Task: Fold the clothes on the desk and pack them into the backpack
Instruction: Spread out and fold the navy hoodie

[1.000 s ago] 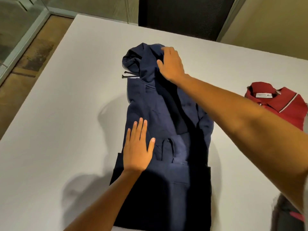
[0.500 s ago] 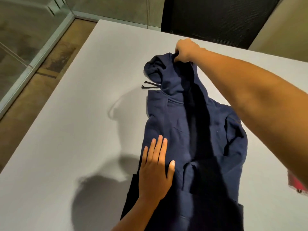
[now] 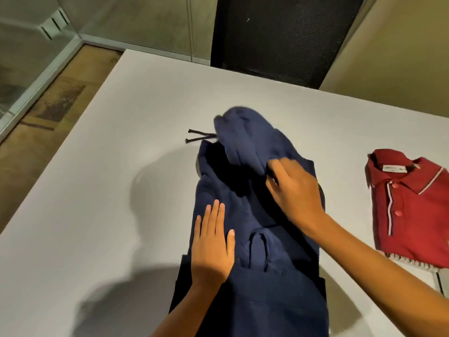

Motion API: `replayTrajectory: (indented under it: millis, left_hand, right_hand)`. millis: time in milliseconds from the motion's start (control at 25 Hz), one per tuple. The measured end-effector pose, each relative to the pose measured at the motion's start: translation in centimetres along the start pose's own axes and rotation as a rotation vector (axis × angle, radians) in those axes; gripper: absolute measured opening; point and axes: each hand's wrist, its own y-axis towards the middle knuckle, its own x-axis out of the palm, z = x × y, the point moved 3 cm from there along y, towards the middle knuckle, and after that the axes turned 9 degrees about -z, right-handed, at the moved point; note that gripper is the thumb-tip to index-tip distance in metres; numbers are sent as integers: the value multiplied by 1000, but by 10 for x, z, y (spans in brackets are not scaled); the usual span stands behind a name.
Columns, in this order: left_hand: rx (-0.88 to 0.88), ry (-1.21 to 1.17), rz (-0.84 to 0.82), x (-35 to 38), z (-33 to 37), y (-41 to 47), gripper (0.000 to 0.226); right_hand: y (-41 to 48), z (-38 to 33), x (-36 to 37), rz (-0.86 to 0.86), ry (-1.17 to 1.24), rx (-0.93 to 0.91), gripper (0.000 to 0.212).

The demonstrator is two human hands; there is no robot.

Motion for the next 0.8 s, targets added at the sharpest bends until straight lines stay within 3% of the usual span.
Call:
replayTrajectory:
  millis: [120,320,400,480,520,600,680,800]
  left_hand:
    - [-30,-48,-18,3,-2,3,60]
    - [-22,-92,-10,1,0,1,61]
    - [-24,-93,-19,-1,0,1,60]
    - [-28,-96,-24,0,2,1,59]
    - [-31,-96,-25,0,2,0,59]
    - [-33,-92,-26,0,1,0,60]
    - [-29,-87,-23,-1,0,0,61]
    - [-28,-80,-16,0,1,3,62]
  right_hand:
    - [-86,6,23,-210,91,141,12]
    - [-67,9,10,-64,294,345,23]
    - [-25,2,16,-170,338,298,47]
    - [8,-10,35,-388,196,142,75]
    - [17,-15,47,-451,93,51,73]
    - [27,-16,43,-369,26,-43,39]
    - [25,4,20,-281,70,98,28]
    - [-11,34,-21,-161,129,328,37]
